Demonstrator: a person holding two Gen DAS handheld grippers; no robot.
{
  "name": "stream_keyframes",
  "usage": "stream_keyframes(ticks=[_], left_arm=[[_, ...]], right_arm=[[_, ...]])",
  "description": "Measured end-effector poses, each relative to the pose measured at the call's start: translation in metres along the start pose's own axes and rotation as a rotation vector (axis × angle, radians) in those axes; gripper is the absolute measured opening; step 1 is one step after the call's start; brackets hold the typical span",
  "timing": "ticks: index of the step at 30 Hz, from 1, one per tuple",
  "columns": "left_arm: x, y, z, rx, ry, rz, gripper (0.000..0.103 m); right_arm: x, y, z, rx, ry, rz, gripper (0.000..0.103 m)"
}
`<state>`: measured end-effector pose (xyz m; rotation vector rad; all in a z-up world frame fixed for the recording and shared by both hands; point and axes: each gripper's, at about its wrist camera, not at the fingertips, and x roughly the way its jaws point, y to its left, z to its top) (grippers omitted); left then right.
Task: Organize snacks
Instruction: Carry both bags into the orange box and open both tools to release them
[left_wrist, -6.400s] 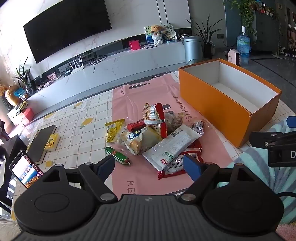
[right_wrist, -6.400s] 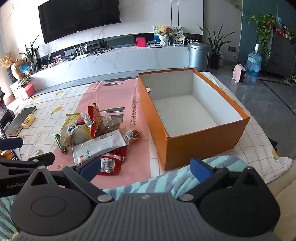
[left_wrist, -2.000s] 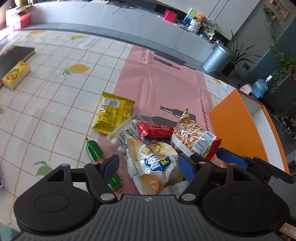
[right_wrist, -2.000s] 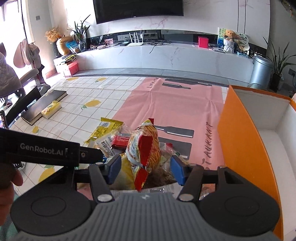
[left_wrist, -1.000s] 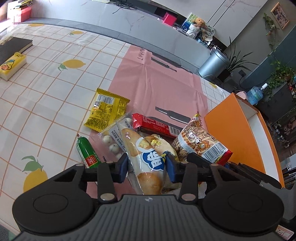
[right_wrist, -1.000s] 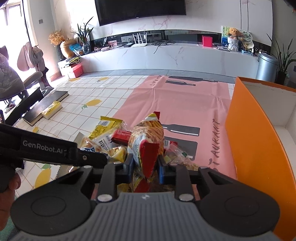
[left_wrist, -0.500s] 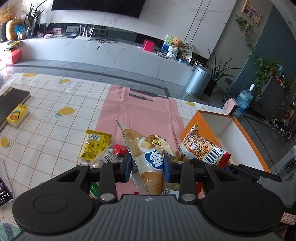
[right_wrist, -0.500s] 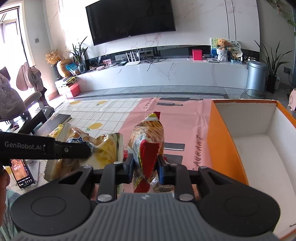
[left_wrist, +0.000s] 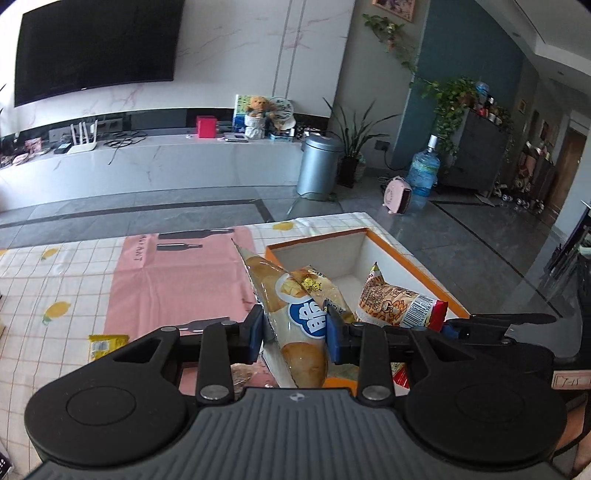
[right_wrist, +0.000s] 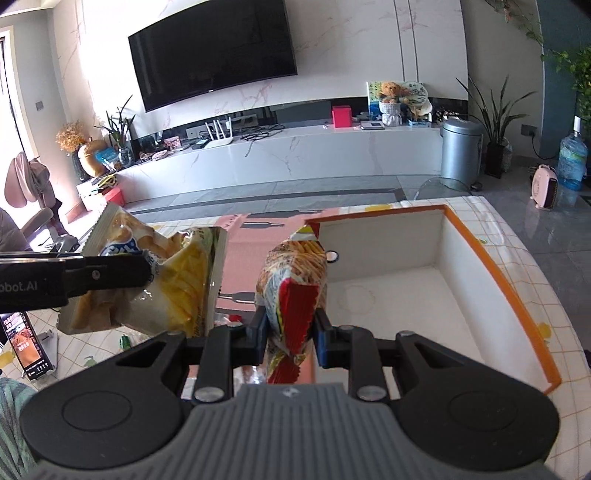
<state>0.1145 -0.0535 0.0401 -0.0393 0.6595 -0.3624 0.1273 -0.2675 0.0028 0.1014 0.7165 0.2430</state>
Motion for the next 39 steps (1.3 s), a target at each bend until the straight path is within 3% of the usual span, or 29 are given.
stream_keyframes(ticks=[9,18,30,36,39], left_arm=[[0.057,-0.054,0.008,0.153,0.080,-0.070,0.037],[0.124,-0.083,-0.011,0.269,0.263,-0.081,0.037],[0.164,-0.104,-0.028,0.420,0.460,-0.079,0.038],[0.166,-0.113,-0.034,0.479,0.497,-0.058,0.043],[0.159,-0.114,-0.036,0.486,0.468,-0.030,0.053]], right_arm=[[0.018,-0.082,0.010,0.123,0.209,0.009,0.022],[0.061,-0.121,0.005,0.161,0.395,0.024,0.022],[0.090,-0.135,-0.002,0.135,0.509,0.065,0.026],[0.090,-0.131,0.000,0.086,0.532,0.040,0.028],[0.088,-0.129,0.001,0.055,0.533,0.016,0.032]])
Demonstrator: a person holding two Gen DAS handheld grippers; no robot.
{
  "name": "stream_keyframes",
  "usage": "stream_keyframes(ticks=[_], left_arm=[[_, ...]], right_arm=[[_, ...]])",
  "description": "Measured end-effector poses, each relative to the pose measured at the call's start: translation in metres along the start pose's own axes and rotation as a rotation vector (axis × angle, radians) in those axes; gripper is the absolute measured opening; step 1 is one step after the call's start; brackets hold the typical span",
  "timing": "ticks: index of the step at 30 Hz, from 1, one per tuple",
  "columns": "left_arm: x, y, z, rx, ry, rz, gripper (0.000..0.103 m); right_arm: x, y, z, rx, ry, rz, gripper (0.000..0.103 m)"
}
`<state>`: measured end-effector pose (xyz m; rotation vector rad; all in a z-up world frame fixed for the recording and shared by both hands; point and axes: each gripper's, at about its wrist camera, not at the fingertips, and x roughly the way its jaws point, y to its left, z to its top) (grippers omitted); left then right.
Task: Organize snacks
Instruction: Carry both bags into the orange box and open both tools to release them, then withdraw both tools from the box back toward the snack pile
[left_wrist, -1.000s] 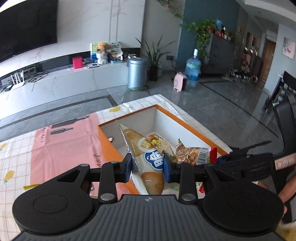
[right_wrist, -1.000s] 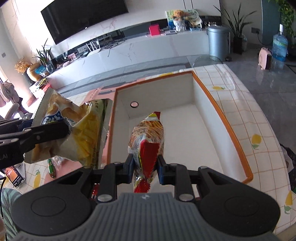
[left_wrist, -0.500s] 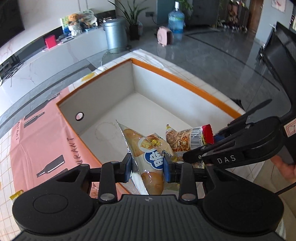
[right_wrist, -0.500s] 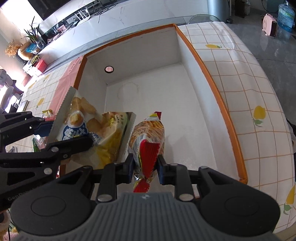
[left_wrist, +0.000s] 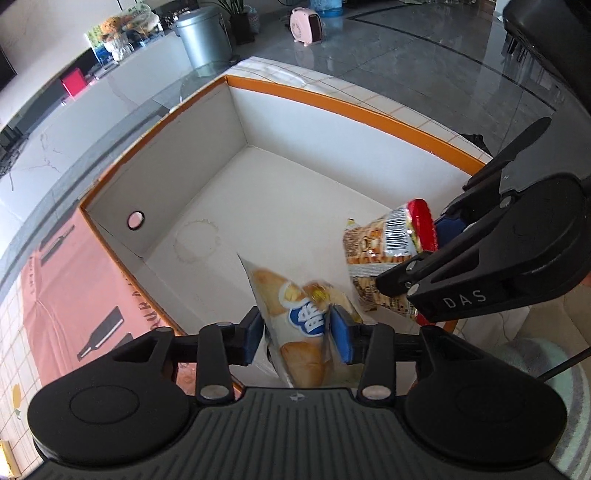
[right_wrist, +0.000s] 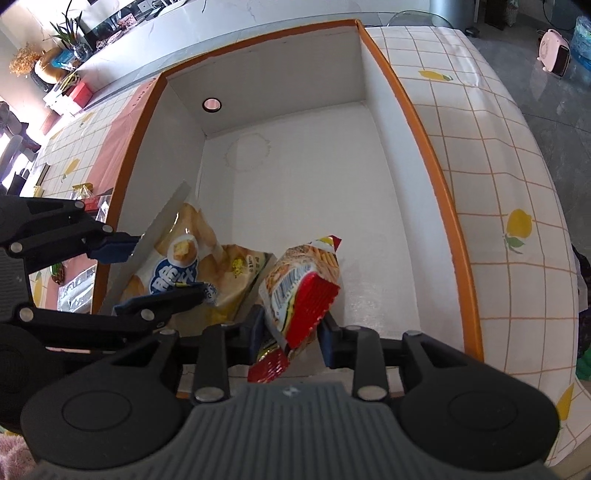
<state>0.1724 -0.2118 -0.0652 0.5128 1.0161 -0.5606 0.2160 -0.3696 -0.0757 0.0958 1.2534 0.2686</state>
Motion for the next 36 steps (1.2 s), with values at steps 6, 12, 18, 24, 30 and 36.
stream_keyframes(ticks=[6,12,18,24,30,36], left_arm=[[-0.023,-0.002,-0.005,-0.006,-0.049,0.051,0.074],[-0.053,-0.011,-0.005,-0.021,-0.139,0.113,0.086],[-0.080,-0.008,-0.011,-0.080,-0.215,0.243,0.089],[-0.107,0.001,-0.016,-0.211,-0.317,0.318,0.089],[-0.120,0.010,-0.020,-0.281,-0.330,0.295,0.089],[-0.130,0.030,-0.044,-0.392,-0.355,0.386,0.089]], right_arm=[[-0.011,0.009,-0.005,-0.103,-0.042,-0.111,0.058],[-0.027,0.017,-0.010,-0.154,-0.104,-0.176,0.080],[-0.042,0.025,-0.021,-0.133,-0.164,-0.192,0.093],[-0.059,0.030,-0.031,-0.042,-0.258,-0.169,0.095],[-0.069,0.043,-0.033,0.031,-0.335,-0.148,0.095],[-0.078,0.069,-0.038,0.027,-0.418,-0.117,0.095]])
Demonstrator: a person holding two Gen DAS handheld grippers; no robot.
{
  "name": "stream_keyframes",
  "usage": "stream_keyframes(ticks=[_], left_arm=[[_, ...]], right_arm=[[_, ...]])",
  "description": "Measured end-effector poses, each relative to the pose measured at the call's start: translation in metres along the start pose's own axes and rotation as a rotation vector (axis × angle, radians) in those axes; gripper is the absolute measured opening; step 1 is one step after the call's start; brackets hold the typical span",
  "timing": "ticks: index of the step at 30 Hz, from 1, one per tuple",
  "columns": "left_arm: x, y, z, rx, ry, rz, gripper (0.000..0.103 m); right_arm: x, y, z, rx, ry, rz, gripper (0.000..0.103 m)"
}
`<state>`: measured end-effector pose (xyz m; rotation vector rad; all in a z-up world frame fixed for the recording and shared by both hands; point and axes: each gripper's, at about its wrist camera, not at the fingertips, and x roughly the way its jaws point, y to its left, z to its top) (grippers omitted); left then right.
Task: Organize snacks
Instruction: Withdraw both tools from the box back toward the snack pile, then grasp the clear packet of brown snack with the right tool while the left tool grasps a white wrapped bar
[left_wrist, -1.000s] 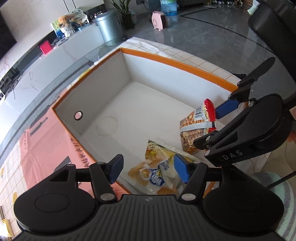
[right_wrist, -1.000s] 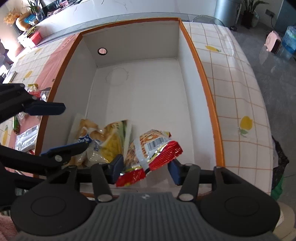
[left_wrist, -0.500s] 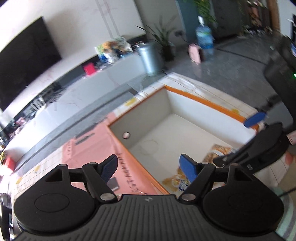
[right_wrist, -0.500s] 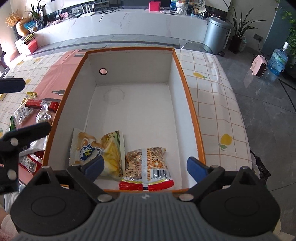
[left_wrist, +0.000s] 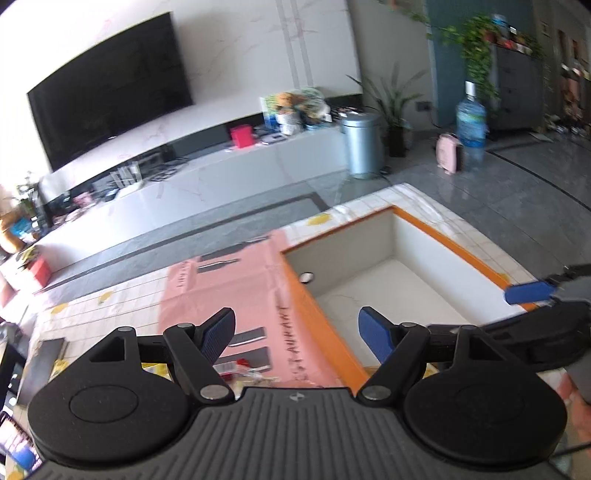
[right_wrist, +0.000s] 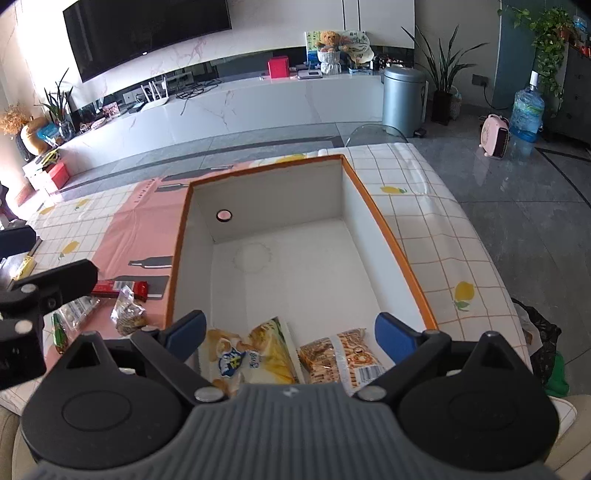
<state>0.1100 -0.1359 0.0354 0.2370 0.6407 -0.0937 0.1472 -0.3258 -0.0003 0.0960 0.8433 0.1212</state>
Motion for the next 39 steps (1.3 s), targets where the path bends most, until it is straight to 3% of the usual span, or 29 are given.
stream_keyframes(ticks=[7,12,16,21,31,39], left_arm=[[-0.010,0.058,-0.025,-0.149,0.021,0.113,0.090],[-0.012,0.094,-0.048,-0.202,0.058,0.133,0.090],[-0.007,0.108,-0.073,-0.175,0.084,0.035,0.089],[-0.001,0.108,-0.106,-0.077,0.100,-0.023,0.087],[0.016,0.102,-0.145,0.116,0.133,-0.212,0.087],[0.054,0.105,-0.145,0.229,0.161,-0.360,0.088]], right_arm=[[-0.015,0.049,-0.019,-0.070,-0.129,0.152,0.095],[-0.020,0.086,-0.036,-0.140,-0.185,0.241,0.092],[-0.009,0.104,-0.048,-0.132,-0.148,0.288,0.076],[0.008,0.116,-0.069,-0.123,-0.123,0.279,0.064],[0.045,0.125,-0.096,-0.126,-0.039,0.258,0.056],[0.060,0.129,-0.097,-0.123,-0.032,0.165,0.043]])
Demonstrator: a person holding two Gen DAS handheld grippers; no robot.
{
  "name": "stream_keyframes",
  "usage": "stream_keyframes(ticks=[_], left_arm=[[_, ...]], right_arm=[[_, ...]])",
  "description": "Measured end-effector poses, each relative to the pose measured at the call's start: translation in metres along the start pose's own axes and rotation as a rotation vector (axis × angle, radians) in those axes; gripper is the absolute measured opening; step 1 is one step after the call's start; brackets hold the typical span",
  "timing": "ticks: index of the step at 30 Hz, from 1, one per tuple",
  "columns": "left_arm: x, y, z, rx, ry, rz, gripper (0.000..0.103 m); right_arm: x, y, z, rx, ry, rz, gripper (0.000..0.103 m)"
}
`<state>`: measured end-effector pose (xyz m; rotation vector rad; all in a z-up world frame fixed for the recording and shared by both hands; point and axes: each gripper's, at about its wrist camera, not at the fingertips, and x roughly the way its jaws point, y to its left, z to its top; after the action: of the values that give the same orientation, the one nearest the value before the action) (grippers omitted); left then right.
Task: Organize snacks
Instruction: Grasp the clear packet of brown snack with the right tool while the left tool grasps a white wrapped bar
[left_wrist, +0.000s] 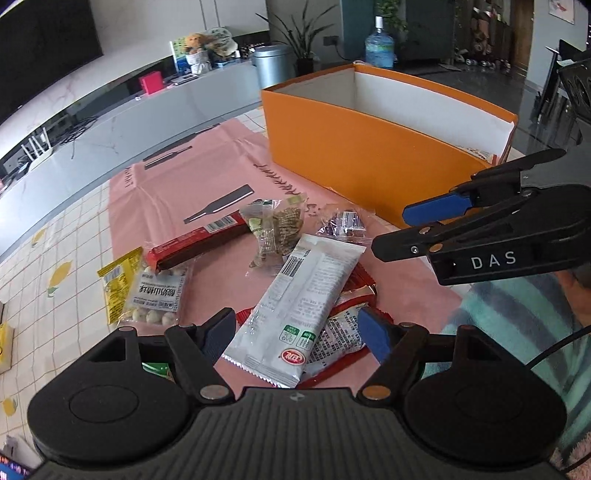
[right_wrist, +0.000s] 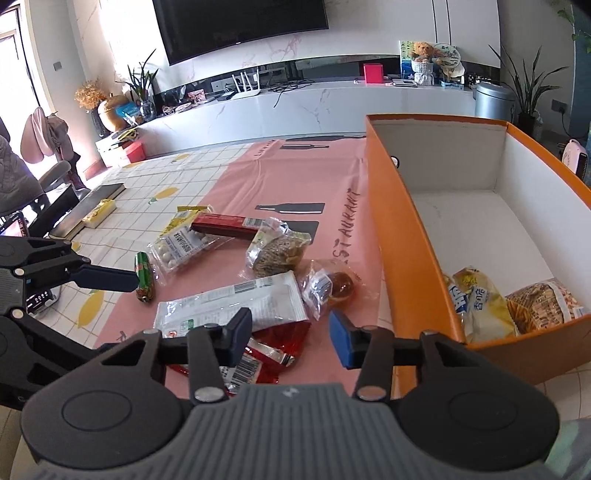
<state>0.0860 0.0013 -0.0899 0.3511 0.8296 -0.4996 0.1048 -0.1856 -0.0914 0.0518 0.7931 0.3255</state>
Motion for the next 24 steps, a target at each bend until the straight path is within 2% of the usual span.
stream_keyframes(ticks=[3,6,10,13,16,21,24], left_arm=[[0.015,0.011,0.004,0.013,0.002,-0.054,0.088],[0.027,0.021,0.008,0.005,0.001,-0.100,0.088],[0.037,0.031,0.011,0.007,0.006,-0.175,0.088],[0.045,0.034,0.013,0.021,0.030,-0.217,0.088],[0.050,0.034,0.014,0.042,0.041,-0.221,0.088],[0.054,0.034,0.017,0.045,0.081,-0.227,0.088],[0.055,0.031,0.019,0.059,0.092,-0.201,0.087]], right_arm=[[0.009,0.000,0.003,0.002,0.011,-0.035,0.038],[0.013,-0.001,0.005,0.035,0.000,-0.065,0.038],[0.019,0.001,0.007,0.032,-0.024,-0.094,0.047],[0.027,0.001,0.009,0.047,-0.032,-0.105,0.049],[0.037,0.000,0.013,0.073,-0.030,-0.113,0.049],[0.054,0.006,0.016,0.052,-0.009,-0.173,0.049],[0.061,0.006,0.017,0.061,-0.003,-0.181,0.049]])
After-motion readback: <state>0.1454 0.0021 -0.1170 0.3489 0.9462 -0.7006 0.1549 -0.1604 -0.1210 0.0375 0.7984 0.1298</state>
